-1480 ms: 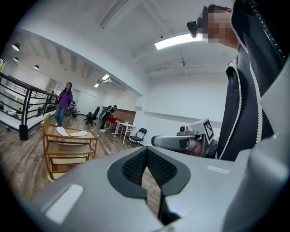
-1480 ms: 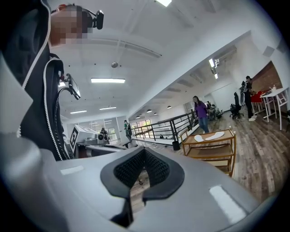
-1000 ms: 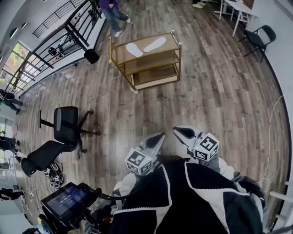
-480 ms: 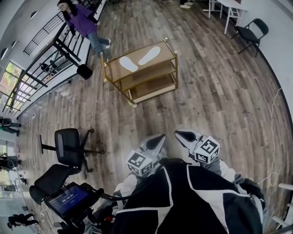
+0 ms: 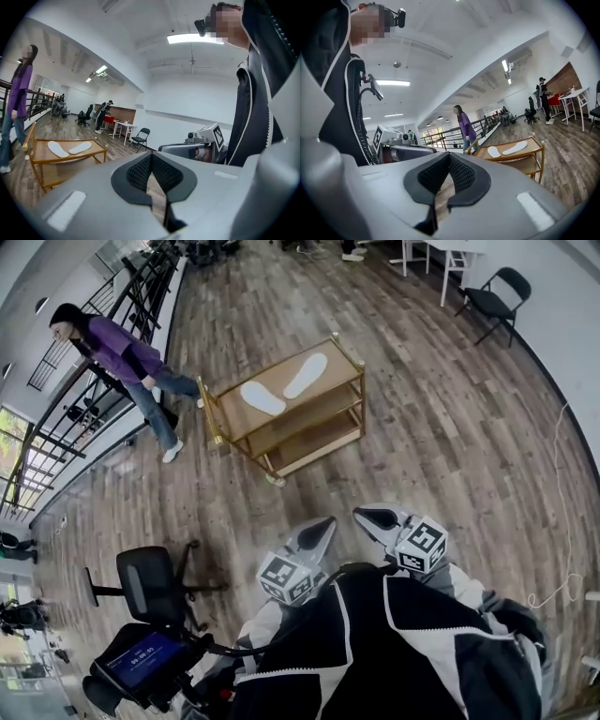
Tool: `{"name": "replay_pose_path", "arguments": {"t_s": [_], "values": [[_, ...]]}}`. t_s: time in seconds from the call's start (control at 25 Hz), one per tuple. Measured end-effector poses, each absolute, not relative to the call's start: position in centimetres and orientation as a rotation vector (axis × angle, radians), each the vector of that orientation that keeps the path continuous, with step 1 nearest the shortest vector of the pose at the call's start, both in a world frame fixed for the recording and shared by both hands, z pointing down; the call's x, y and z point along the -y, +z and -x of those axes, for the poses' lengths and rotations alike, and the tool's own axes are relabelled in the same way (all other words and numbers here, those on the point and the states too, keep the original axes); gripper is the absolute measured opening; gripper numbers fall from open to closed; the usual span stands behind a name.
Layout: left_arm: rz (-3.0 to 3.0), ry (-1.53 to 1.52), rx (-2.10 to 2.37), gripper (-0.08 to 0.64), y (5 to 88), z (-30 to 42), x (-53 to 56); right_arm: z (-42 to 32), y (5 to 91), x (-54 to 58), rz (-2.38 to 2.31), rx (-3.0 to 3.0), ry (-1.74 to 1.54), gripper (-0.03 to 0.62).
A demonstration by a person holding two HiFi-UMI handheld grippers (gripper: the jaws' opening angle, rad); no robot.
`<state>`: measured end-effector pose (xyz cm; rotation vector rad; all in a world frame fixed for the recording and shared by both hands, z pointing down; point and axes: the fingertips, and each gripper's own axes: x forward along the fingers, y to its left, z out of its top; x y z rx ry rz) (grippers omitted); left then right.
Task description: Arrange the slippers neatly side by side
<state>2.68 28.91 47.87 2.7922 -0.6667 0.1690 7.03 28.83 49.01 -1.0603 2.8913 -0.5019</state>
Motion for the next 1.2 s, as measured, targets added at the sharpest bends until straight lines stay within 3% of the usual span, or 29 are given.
{"name": "replay_pose_path", "arguments": {"t_s": [0.2,0.52,1.2], "values": [[-2.795,0.126,0.640,0.015,48.0,1.2,-24.4,-3.1,48.8,-24.3,1.083,-2.907,-0.487,0.005],[-2.798,0.104,0.634,0.015,48.2,0.7,-23.5,-3.3,48.7,-23.6,1.077,-2.924,-0.491,0.005],[-2.681,0.012,0.890,0.015,48.5,-3.0,-5.5,-6.2,48.3,-5.6,0.717,-3.139,-0.439,0.005]]}}
